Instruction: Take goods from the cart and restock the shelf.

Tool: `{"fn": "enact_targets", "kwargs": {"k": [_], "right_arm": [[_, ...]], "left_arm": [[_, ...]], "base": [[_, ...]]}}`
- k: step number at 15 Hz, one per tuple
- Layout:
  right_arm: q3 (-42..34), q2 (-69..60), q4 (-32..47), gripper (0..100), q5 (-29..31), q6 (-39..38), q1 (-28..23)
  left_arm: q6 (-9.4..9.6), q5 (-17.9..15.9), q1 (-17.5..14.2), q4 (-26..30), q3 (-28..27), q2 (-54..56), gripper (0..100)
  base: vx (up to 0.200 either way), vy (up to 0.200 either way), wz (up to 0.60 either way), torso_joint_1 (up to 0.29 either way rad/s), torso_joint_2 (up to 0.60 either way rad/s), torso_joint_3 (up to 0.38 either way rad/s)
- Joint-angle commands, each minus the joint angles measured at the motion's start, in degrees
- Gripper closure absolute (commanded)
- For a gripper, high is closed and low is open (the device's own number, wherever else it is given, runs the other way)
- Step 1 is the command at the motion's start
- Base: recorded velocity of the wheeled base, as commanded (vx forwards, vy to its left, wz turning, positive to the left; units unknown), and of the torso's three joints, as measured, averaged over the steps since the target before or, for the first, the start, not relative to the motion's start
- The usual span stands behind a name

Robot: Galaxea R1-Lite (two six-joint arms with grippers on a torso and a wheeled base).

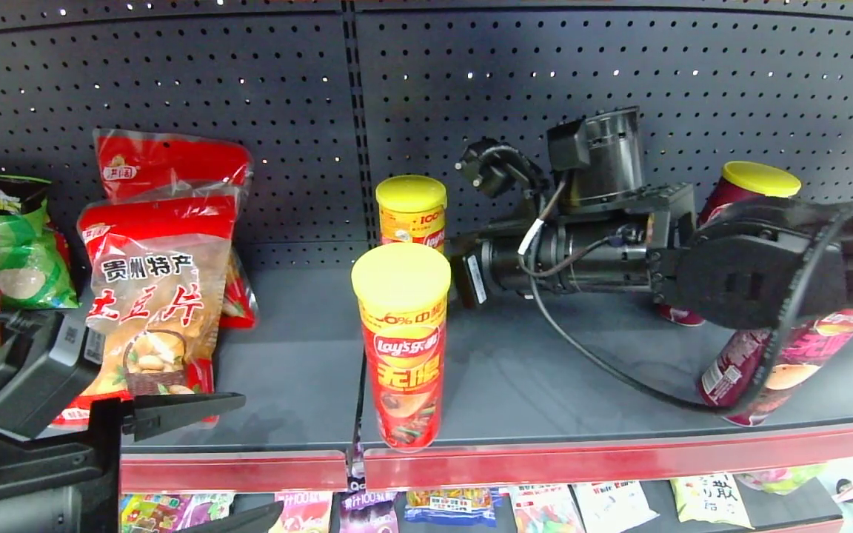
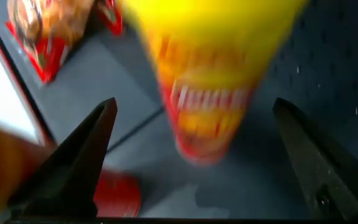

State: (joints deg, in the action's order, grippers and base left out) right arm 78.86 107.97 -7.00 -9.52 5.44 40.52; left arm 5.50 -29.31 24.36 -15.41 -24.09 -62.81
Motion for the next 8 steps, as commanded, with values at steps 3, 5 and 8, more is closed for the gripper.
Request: {"fn": "enact_targets", "kwargs": {"k": [3, 5, 8], "right_arm": [[-12.4, -13.1, -0.3, 0, 4.6, -0.7, 0.7], [-15.8, -16.7, -0.3, 0, 6.5, -0.7, 0.4], [-20.1, -21.5, -0.2, 0, 7.8, -0.7, -0.4]], "left_arm": [[0.04, 2.1, 0.0, -0.3, -2.1, -5.6, 0], [0.39, 2.8, 0.0, -0.4, -3.0, -7.7, 0], [0.48, 2.9, 0.0, -0.5, -4.7, -10.6, 0]], "base": [[0.0, 0.0, 0.0, 0.0, 0.0, 0.0], [0.0, 0.0, 0.0, 0.0, 0.0, 0.0], [0.0, 0.0, 0.0, 0.0, 0.0, 0.0]]}}
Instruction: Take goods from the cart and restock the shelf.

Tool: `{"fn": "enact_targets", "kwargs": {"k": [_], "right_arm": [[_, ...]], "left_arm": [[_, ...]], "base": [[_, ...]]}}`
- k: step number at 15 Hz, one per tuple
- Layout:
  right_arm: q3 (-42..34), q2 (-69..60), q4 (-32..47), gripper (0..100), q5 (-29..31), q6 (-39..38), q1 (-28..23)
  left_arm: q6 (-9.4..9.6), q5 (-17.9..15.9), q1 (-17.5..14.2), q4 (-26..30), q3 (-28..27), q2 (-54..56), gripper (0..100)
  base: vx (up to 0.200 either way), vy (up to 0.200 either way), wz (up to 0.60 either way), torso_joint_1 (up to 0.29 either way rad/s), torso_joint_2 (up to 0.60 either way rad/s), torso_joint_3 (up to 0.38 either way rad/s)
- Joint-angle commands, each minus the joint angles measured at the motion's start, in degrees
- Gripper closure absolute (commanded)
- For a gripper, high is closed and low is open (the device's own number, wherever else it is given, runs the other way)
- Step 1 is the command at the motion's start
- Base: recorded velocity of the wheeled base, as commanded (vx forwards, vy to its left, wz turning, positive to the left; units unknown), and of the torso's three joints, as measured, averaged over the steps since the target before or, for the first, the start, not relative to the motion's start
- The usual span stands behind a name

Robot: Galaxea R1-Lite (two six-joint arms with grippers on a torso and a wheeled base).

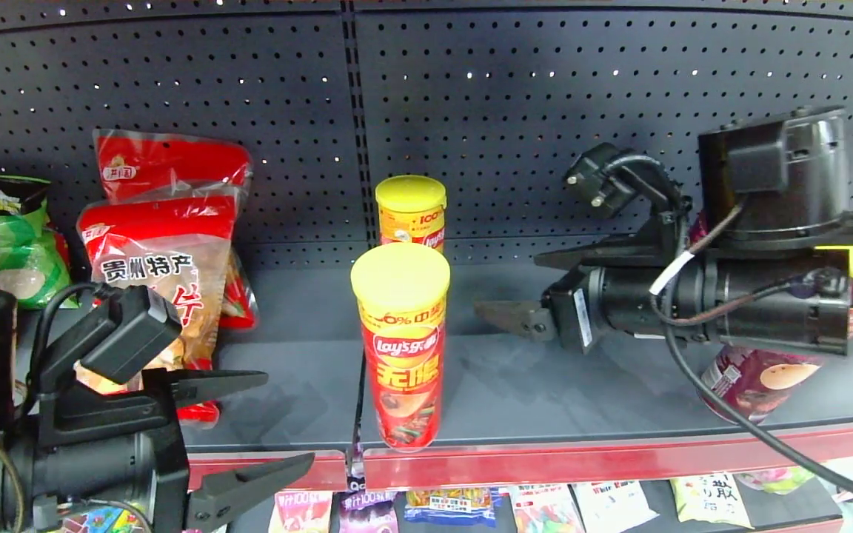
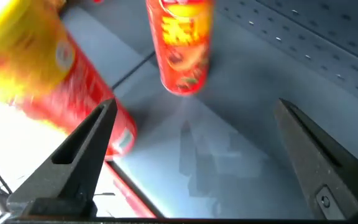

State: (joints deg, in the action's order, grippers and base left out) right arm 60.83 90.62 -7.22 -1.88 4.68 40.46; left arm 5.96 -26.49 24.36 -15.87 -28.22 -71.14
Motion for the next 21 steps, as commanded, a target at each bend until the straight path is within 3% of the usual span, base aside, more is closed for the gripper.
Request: {"fn": "enact_targets", "kwargs": {"k": [1, 4, 8, 11, 13, 17, 21], "right_arm": [[-3.4, -6.2, 0.0, 0, 0.2, 0.0, -0.3], [-9.5, -13.6, 0.0, 0, -0.4, 0.1, 0.8], [-23.8, -32.4, 0.0, 0, -0.3, 0.4, 5.0], [-26.6, -41.5, 0.5, 0, 0.8, 0.4, 4.2], [-27.8, -45.9, 0.6, 0, 3.4, 0.0, 1.7], [-28.7, -49.7, 0.5, 0, 3.5, -4.2, -10.8], [-29.4, -50.5, 0.6, 0, 3.8, -5.5, -12.2]], "left_arm": [[0.02, 0.0, 0.0, 0.1, -0.7, -2.9, 0], [0.1, 0.6, 0.0, 0.1, -0.8, -5.1, 0], [1.86, 3.6, 0.0, -0.4, -4.1, -12.5, 0], [1.95, 7.1, 0.3, -0.3, -7.6, -16.7, 0], [2.39, 7.2, 0.3, -0.3, -9.4, -18.8, 0], [3.09, 7.9, 0.6, -0.3, -11.6, -21.6, 0], [3.09, 7.9, 0.7, -0.3, -14.3, -23.7, 0]], "base": [[0.0, 0.0, 0.0, 0.0, 0.0, 0.0], [0.0, 0.0, 0.0, 0.0, 0.0, 0.0], [0.0, 0.0, 0.0, 0.0, 0.0, 0.0], [0.0, 0.0, 0.0, 0.0, 0.0, 0.0], [0.0, 0.0, 0.0, 0.0, 0.0, 0.0], [0.0, 0.0, 0.0, 0.0, 0.0, 0.0], [0.0, 0.0, 0.0, 0.0, 0.0, 0.0]]}}
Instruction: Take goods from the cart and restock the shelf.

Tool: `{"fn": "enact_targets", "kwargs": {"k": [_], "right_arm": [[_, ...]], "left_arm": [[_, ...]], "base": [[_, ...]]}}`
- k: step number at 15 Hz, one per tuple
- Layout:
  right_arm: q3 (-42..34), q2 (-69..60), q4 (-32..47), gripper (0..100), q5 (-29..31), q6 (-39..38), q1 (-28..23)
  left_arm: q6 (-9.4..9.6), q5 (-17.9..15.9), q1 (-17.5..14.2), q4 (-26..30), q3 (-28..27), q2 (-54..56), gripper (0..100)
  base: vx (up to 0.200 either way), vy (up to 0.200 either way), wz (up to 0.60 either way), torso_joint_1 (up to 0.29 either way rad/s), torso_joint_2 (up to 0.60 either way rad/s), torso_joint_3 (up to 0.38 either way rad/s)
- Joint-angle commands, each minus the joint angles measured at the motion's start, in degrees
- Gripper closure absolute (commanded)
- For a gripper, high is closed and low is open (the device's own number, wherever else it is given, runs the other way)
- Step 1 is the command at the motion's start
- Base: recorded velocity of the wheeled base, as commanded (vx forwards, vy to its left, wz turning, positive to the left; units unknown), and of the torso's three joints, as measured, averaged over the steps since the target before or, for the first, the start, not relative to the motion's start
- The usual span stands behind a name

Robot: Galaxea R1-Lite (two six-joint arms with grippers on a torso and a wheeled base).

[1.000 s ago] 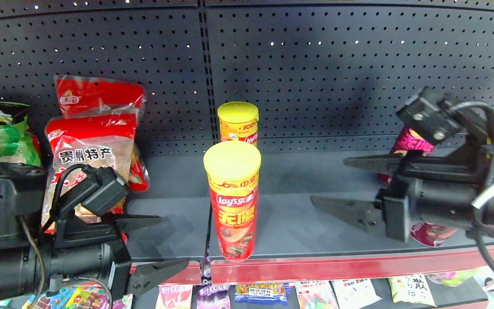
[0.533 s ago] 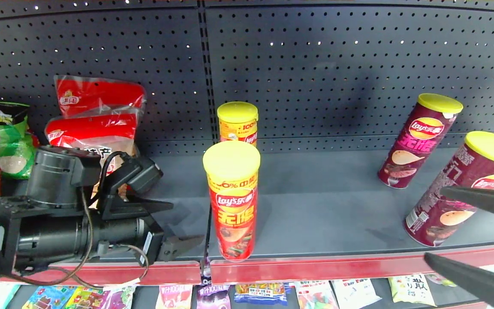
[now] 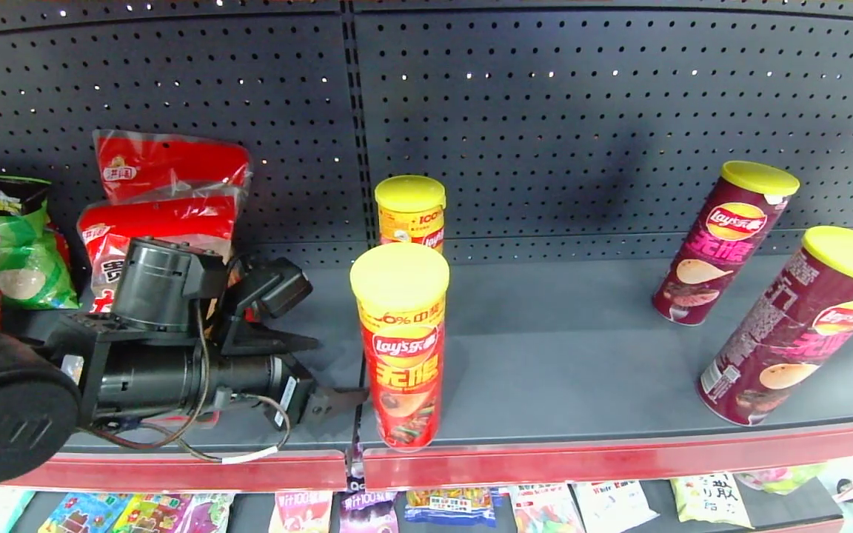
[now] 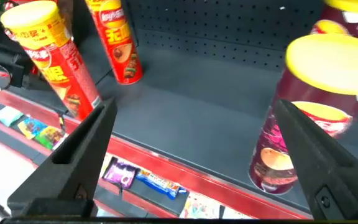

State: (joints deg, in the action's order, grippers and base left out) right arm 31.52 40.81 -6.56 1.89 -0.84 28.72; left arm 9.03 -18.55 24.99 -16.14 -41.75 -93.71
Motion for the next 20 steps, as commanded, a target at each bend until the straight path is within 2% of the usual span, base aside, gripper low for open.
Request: {"fn": "enact_targets", "kwargs": {"k": [1, 9, 11, 12, 14, 15, 16, 17, 18, 19, 20], "right_arm": [[-0.1, -0.6, 0.0, 0, 0.1, 0.0, -0.5], [-0.6, -0.7, 0.0, 0, 0.1, -0.4, -0.5], [-0.9, -0.6, 0.3, 0, 0.7, -0.5, -1.1], [-1.5, -0.1, 0.8, 0, 2.0, -0.5, -3.3], [-2.5, 0.5, 0.8, 0, 4.6, 0.0, -10.6], [-3.7, 0.1, 0.8, 0, 4.6, 0.1, -14.0], [-5.9, -0.4, 0.1, 0, 4.4, 0.1, -16.2], [-8.1, -2.1, 0.0, 0, 4.6, 0.3, -17.5], [-8.8, -4.0, 0.8, 0, 4.8, 1.3, -18.2], [-9.7, -5.5, 1.2, 0, 4.9, 3.0, -18.7], [-11.1, -6.8, 2.3, 0, 4.9, 3.4, -20.3]], "left_arm": [[0.02, 0.0, 0.2, 0.0, -1.0, -1.4, 0], [-0.07, 0.4, 0.4, 0.0, -1.5, -1.6, 0], [-0.07, 1.5, -2.4, 0.1, 0.4, 2.4, 0], [-0.07, 1.6, -4.4, 0.1, 2.0, 5.8, 0], [0.28, 3.2, -9.4, 0.8, 6.1, 16.8, 0], [0.28, 5.8, -10.6, 3.0, 7.5, 22.6, 0], [0.28, 9.1, -12.2, 7.2, 8.9, 29.5, 0], [0.2, 12.8, -12.4, 14.3, 9.5, 38.6, 0], [0.37, 17.6, -12.9, 24.4, 8.4, 46.1, 0], [0.28, 19.8, -12.8, 35.4, 7.0, 52.3, 0], [-0.95, 18.0, -12.9, 44.1, 7.0, 61.8, 0]], "base": [[0.0, 0.0, 0.0, 0.0, 0.0, 0.0], [0.0, 0.0, 0.0, 0.0, 0.0, 0.0], [0.0, 0.0, 0.0, 0.0, 0.0, 0.0], [0.0, 0.0, 0.0, 0.0, 0.0, 0.0], [0.0, 0.0, 0.0, 0.0, 0.0, 0.0], [0.0, 0.0, 0.0, 0.0, 0.0, 0.0], [0.0, 0.0, 0.0, 0.0, 0.0, 0.0], [0.0, 0.0, 0.0, 0.0, 0.0, 0.0], [0.0, 0.0, 0.0, 0.0, 0.0, 0.0], [0.0, 0.0, 0.0, 0.0, 0.0, 0.0], [0.0, 0.0, 0.0, 0.0, 0.0, 0.0]]}}
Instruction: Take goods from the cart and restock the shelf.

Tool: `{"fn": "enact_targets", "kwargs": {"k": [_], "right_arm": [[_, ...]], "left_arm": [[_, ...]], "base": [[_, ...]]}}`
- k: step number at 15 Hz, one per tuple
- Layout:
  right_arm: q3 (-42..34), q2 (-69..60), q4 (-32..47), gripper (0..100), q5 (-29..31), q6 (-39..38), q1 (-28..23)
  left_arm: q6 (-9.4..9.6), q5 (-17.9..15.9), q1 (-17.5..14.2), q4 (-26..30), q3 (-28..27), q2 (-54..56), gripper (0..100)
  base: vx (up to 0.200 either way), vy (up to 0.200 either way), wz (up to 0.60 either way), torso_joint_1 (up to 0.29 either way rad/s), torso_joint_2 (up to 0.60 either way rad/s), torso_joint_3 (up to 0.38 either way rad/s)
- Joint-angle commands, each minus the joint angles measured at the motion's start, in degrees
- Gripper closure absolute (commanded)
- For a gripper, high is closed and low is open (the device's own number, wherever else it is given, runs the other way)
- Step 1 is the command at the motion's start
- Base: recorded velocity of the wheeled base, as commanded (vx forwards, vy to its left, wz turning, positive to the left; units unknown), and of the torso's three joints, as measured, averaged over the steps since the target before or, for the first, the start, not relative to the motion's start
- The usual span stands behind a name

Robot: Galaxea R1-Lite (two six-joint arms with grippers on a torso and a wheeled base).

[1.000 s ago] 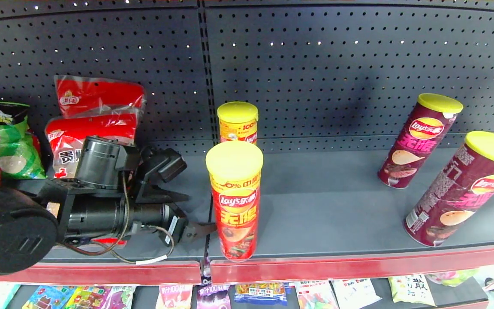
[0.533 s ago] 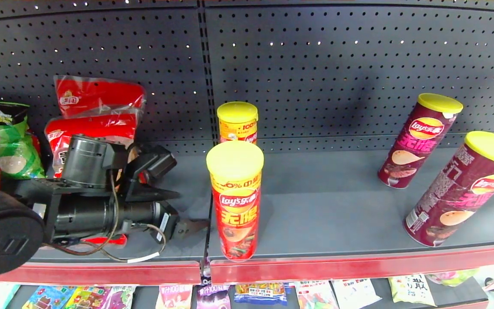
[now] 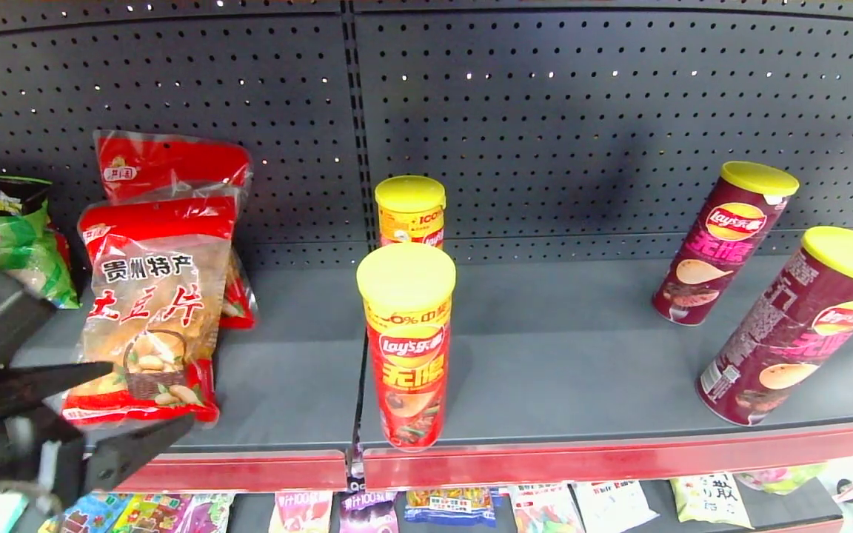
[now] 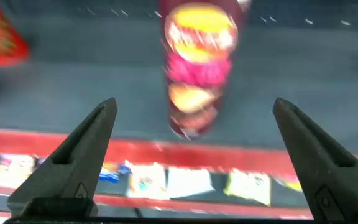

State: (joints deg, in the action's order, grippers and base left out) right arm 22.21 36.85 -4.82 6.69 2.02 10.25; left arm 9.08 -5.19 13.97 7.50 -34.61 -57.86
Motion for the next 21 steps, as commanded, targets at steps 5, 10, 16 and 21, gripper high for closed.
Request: {"fn": "enact_targets", "kwargs": {"k": [5, 10, 16, 21], "right_arm": [[-6.5, -5.7, 0.9, 0, 0.1, 0.9, -4.9], [-7.6, -7.6, 1.7, 0, 0.2, 1.8, -5.3], [-9.1, -8.7, 1.7, 0, 0.1, 2.0, -5.2], [-9.6, -9.3, 1.7, 0, -0.1, 3.2, -5.2]], "left_arm": [[-1.7, 10.4, -2.6, 24.0, 4.0, 38.2, 0], [-0.82, 10.5, -2.7, 23.9, 4.3, 39.7, 0], [-0.73, 12.5, -2.8, 23.6, 7.0, 41.3, 0], [0.23, 12.3, -2.7, 23.5, 8.2, 42.6, 0]], "base": [[0.0, 0.0, 0.0, 0.0, 0.0, 0.0], [0.0, 0.0, 0.0, 0.0, 0.0, 0.0], [-0.133, 0.0, 0.0, 0.003, 0.0, 0.001], [0.0, -0.04, 0.0, 0.004, 0.0, 0.0]]}}
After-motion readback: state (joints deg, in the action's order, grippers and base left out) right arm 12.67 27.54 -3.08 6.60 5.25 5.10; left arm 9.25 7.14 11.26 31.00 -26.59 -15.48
